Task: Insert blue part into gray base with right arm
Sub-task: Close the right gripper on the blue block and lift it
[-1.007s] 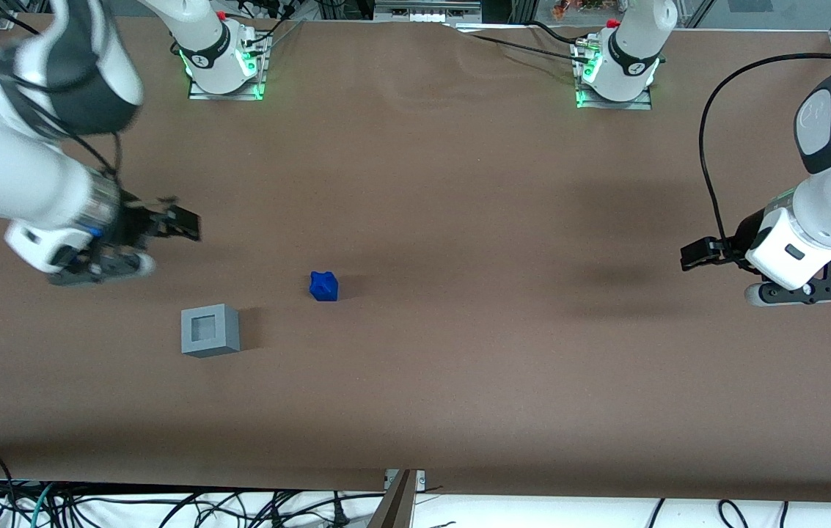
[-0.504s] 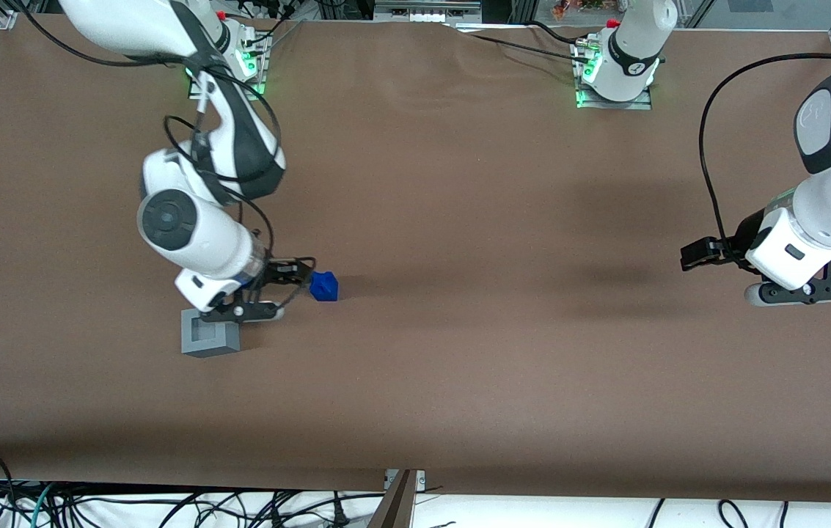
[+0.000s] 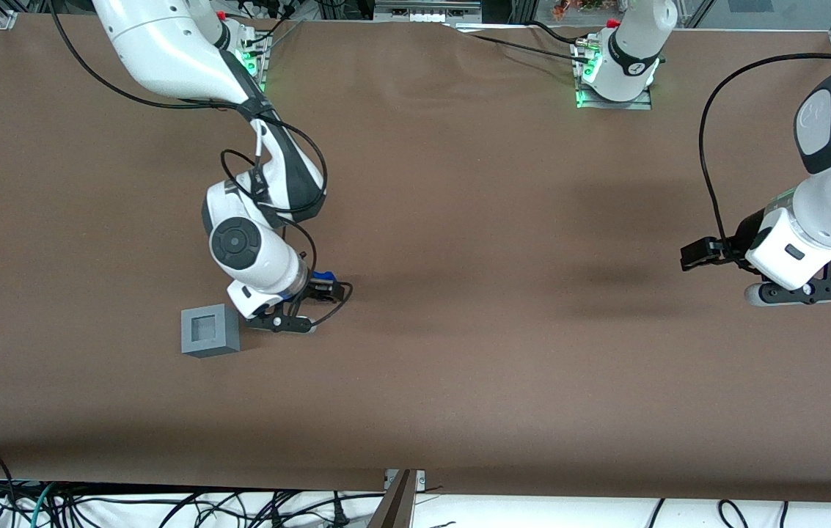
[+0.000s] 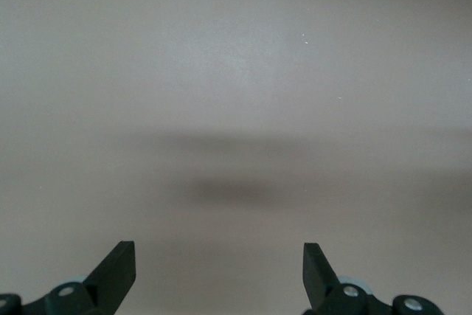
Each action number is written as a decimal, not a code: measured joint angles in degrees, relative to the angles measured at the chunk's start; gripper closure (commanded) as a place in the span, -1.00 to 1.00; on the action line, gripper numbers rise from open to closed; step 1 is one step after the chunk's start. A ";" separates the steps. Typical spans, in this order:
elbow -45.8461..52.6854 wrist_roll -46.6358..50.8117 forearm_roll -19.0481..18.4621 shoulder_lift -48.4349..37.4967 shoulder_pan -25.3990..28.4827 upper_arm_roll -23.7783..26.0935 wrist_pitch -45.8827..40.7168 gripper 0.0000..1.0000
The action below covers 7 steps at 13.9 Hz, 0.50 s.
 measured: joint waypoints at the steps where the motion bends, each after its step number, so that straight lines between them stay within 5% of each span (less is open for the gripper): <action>1: -0.66 1.18 0.00 0.11 0.60 -0.01 0.14 -0.97; 7: -5.37 2.85 0.00 0.11 1.53 -0.24 5.17 -0.54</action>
